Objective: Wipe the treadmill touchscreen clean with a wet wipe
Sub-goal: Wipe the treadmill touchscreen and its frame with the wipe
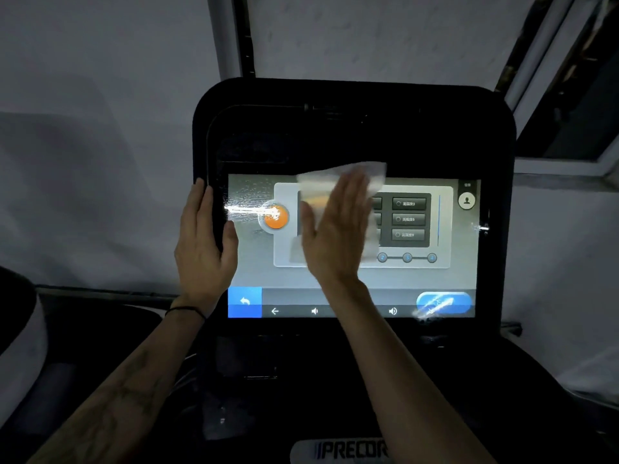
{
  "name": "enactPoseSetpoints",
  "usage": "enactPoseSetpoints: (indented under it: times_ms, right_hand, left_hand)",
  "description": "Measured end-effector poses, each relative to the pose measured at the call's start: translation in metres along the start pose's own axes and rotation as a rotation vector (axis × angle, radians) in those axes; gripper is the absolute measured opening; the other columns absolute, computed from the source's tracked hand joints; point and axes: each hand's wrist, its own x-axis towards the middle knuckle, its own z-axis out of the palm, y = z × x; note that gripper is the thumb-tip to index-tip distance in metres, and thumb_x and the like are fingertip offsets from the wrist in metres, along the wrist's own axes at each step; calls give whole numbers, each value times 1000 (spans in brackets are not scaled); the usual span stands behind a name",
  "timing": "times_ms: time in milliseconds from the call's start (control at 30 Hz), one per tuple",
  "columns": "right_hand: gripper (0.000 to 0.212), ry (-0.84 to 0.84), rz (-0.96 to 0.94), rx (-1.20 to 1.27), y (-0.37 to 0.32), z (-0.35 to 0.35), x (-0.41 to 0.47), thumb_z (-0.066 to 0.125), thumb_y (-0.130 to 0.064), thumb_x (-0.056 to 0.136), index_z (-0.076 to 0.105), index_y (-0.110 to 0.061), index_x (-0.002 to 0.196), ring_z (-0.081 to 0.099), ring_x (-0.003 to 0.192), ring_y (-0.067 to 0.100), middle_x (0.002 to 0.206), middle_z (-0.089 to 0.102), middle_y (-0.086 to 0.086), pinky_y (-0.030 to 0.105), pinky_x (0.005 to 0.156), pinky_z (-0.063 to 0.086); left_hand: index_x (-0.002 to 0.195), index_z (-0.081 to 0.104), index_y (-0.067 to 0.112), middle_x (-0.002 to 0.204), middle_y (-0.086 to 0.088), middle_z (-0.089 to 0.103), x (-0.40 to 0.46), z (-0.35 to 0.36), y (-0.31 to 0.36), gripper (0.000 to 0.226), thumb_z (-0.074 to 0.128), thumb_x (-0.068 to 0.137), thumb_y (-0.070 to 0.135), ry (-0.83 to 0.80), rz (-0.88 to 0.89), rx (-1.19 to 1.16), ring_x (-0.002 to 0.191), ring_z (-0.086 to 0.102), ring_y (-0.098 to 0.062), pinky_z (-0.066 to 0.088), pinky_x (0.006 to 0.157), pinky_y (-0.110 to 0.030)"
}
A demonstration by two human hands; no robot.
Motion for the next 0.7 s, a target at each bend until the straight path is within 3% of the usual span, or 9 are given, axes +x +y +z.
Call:
enactPoseSetpoints:
  times_ms: [67, 167, 267, 367, 433, 600, 700]
  right_hand:
    - [82, 1, 79, -10, 10, -5, -14, 33, -53, 105, 17, 7, 159, 4, 158, 38, 169, 8, 25, 48, 129, 5]
    - [81, -107, -81, 62, -10, -1, -49, 33, -53, 105, 16, 5, 159, 0, 158, 36, 170, 4, 22, 43, 129, -2]
    - [81, -126, -195, 70, -28, 5, -21, 33, -53, 103, 21, 4, 159, 5, 158, 34, 169, 11, 21, 43, 129, 4]
    - [80, -31, -55, 51, -17, 1, 2, 33, -52, 103, 22, 7, 158, 10, 158, 36, 168, 13, 24, 43, 129, 6]
    - [81, -68, -16, 38, -13, -3, -20, 30, -53, 105, 17, 7, 158, 3, 158, 35, 169, 6, 24, 43, 129, 3]
    - [81, -202, -226, 65, -39, 6, -35, 29, -54, 104, 14, 3, 160, -3, 159, 30, 171, 1, 18, 42, 129, 1]
    - [81, -143, -177, 38, -32, 6, 0, 30, -53, 103, 20, 5, 159, 7, 158, 34, 169, 10, 23, 45, 129, 9]
  left_hand:
    - [156, 40, 3, 166, -12, 36, 0, 1, 0, 56, 48, 103, 18, 1, -2, -1, 154, 36, -24, 26, 119, -12]
    - [156, 39, 2, 166, -12, 35, 1, 1, -1, 56, 47, 104, 18, 7, 5, 11, 154, 35, -23, 25, 119, -12]
    - [156, 39, 1, 166, -13, 35, 0, 0, 0, 55, 48, 104, 17, 0, 9, 15, 154, 35, -25, 24, 119, -11]
    - [156, 39, 1, 166, -13, 35, 0, 1, 1, 55, 48, 104, 16, -4, -2, 0, 154, 35, -24, 24, 119, -11]
    - [156, 39, 2, 166, -12, 35, 0, 1, 0, 55, 48, 103, 17, 0, -11, 5, 154, 35, -23, 25, 119, -12]
    - [156, 39, 1, 166, -13, 36, 0, 2, -1, 56, 46, 104, 20, -2, 2, 24, 154, 36, -25, 26, 120, -12]
    - [157, 38, 2, 166, -12, 34, 0, 1, 0, 57, 46, 104, 20, -7, 0, 26, 154, 35, -25, 26, 120, -14]
